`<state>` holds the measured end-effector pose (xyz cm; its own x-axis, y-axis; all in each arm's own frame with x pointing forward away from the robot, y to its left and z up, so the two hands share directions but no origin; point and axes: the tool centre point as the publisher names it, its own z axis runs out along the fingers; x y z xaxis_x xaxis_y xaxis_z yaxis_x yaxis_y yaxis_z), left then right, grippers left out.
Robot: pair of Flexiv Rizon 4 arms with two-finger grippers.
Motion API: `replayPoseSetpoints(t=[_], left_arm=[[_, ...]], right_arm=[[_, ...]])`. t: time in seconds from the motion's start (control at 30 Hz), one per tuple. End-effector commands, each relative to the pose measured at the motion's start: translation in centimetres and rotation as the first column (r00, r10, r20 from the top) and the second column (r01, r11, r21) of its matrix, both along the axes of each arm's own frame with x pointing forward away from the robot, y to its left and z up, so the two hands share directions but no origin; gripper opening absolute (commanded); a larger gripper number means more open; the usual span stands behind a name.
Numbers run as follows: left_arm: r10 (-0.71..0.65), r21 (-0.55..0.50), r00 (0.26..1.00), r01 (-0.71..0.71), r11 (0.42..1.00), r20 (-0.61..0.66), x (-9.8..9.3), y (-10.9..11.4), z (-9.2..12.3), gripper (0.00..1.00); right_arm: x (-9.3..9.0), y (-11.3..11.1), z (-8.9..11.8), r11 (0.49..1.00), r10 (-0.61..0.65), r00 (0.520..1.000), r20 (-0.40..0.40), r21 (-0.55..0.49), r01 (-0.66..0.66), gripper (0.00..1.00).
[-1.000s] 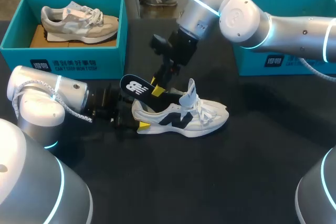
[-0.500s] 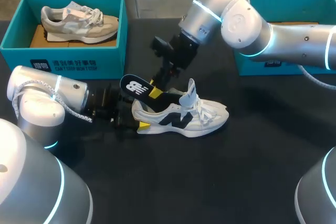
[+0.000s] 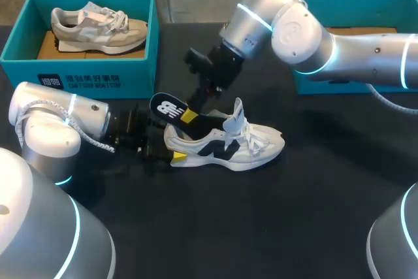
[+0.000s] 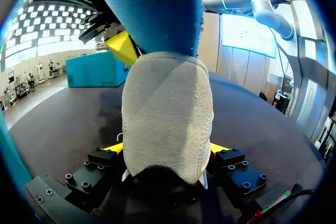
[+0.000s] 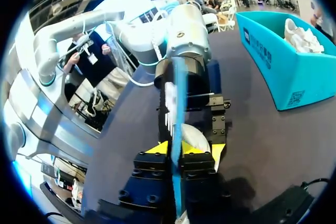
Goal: Take the shoe out of the shoebox, open the shoe tongue, remove and reinsert the insole, then place the shoe into the shoebox
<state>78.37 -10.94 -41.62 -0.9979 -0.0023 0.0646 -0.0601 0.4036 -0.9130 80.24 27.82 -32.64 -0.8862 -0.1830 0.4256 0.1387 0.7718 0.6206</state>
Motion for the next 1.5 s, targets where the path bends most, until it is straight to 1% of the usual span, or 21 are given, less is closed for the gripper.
replayPoseSetpoints(t=[0.03,0.17,0.27,0.37,0.63,0.97,1.07,1.1,1.5], left_arm=[[-0.001,0.002,1.000,0.001,1.000,-0.001,0.0,0.0,-0.1,0.00],[-0.001,0.002,1.000,0.001,1.000,-0.001,0.0,0.0,-0.1,0.00],[-0.001,0.002,1.000,0.001,1.000,-0.001,0.0,0.0,-0.1,0.00],[-0.001,0.002,1.000,0.001,1.000,-0.001,0.0,0.0,-0.1,0.00],[-0.001,0.002,1.000,0.001,1.000,-0.001,0.0,0.0,-0.1,0.00],[-0.001,0.002,1.000,0.001,1.000,-0.001,0.0,0.0,-0.1,0.00],[-0.001,0.002,1.000,0.001,1.000,-0.001,0.0,0.0,-0.1,0.00],[-0.001,0.002,1.000,0.001,1.000,-0.001,0.0,0.0,-0.1,0.00],[-0.001,0.002,1.000,0.001,1.000,-0.001,0.0,0.0,-0.1,0.00]], right_arm=[[0.2,0.0,0.3,1.000,0.005,1.000,0.004,-0.001,-0.005,0.00],[0.5,-0.1,1.2,1.000,-0.001,1.000,0.023,0.018,0.001,0.00],[0.8,-0.1,2.4,0.998,-0.019,0.998,0.055,0.056,0.016,0.00],[1.4,0.0,3.5,0.995,-0.052,0.995,0.087,0.094,0.044,0.00],[3.0,0.9,6.2,0.986,-0.110,0.982,0.152,0.141,0.089,0.00],[4.9,1.9,10.4,0.975,-0.163,0.961,0.224,0.185,0.122,0.00],[5.4,2.1,11.7,0.964,-0.209,0.949,0.235,0.213,0.159,0.00],[5.5,2.0,12.1,0.957,-0.223,0.946,0.234,0.236,0.167,0.00],[5.5,2.0,12.1,0.957,-0.223,0.946,0.234,0.236,0.167,0.00]])
